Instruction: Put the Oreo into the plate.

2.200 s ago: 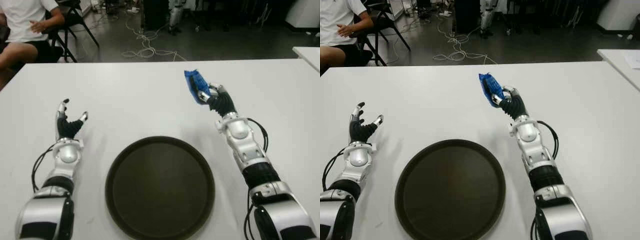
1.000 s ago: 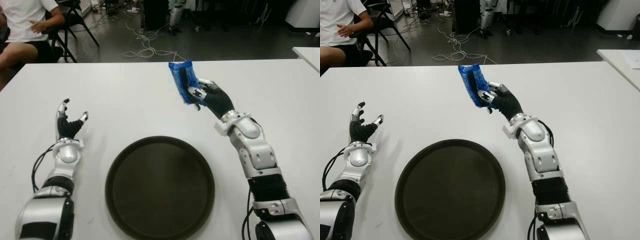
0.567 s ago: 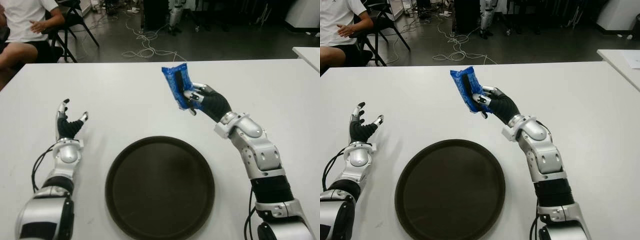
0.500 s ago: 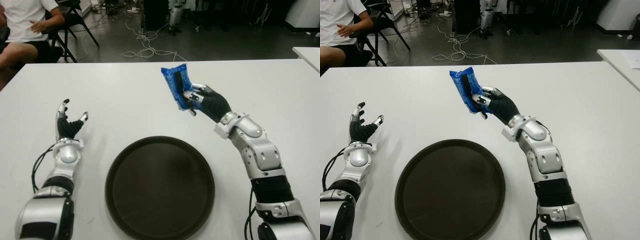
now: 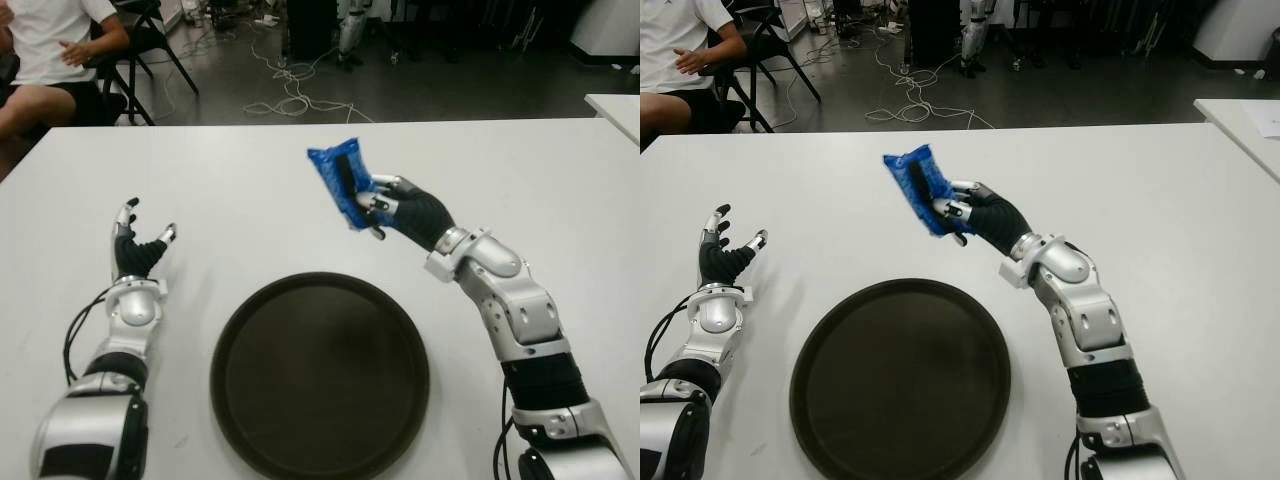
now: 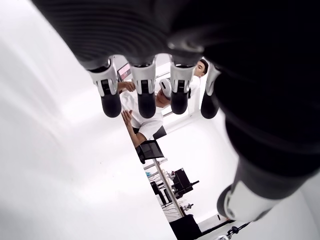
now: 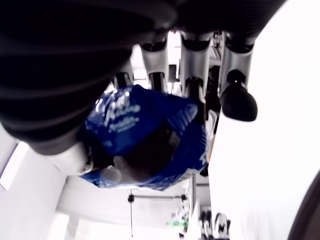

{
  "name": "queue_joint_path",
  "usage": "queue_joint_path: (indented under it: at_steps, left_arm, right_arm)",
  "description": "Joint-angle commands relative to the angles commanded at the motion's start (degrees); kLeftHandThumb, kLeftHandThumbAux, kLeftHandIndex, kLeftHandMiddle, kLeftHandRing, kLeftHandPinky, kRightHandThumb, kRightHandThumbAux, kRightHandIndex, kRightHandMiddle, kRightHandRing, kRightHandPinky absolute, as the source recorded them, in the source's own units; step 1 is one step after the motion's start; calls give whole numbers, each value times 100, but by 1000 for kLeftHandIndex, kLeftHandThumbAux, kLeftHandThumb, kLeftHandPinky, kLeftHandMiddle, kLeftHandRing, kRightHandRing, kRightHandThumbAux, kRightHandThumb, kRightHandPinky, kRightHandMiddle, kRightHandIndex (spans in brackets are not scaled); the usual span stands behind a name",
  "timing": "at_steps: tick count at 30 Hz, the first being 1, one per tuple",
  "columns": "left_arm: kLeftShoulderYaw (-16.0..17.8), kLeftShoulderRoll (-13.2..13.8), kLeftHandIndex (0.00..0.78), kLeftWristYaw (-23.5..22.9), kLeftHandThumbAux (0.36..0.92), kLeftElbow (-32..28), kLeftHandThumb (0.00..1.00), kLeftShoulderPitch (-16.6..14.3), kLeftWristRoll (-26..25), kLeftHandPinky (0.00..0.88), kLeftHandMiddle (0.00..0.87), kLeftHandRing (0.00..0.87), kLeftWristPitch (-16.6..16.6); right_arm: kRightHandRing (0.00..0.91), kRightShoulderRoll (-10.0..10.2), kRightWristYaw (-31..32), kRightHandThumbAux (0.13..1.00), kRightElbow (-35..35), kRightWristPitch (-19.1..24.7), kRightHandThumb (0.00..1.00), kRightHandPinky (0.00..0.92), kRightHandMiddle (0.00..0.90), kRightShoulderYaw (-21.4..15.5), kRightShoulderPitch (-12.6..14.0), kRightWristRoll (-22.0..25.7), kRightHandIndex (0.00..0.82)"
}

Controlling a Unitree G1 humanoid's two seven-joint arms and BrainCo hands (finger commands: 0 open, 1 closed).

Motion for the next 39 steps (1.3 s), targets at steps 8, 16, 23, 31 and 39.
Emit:
queue_joint_path:
  at_steps: [8,16,23,31,39]
  left_arm:
    - [-19,-6,59,44,750,-14,0,8,25,34,82,55,-23]
    - [-8,-11,60,3,740,-16,0,4,4,35,82,56,-5]
    - [-16,-12,53,23,748,-29,0,10,15,26,72,49,3]
    - [14,-24,57,-9,750,-38,0,6,-27,32,76,52,6]
    - [21,-12,59,-34,753,-36,0,15,-28,36,81,57,-4]
  right_arm:
    - [808,-188,572,715,-116,-99,708,797,802,76,1,135,442]
    - [818,-354,1169,716,-78,-493,705,806,813,132,-43,241,441]
    - [826,-458,1538,719,-22,-990,701,807,824,228,-40,152,440]
    - [827,-473,1931,721,133,-1476,697,803,827,272,-11,235,440]
    - [837,-495,2134,720,34,-1489,700,823,834,286,63,341,440]
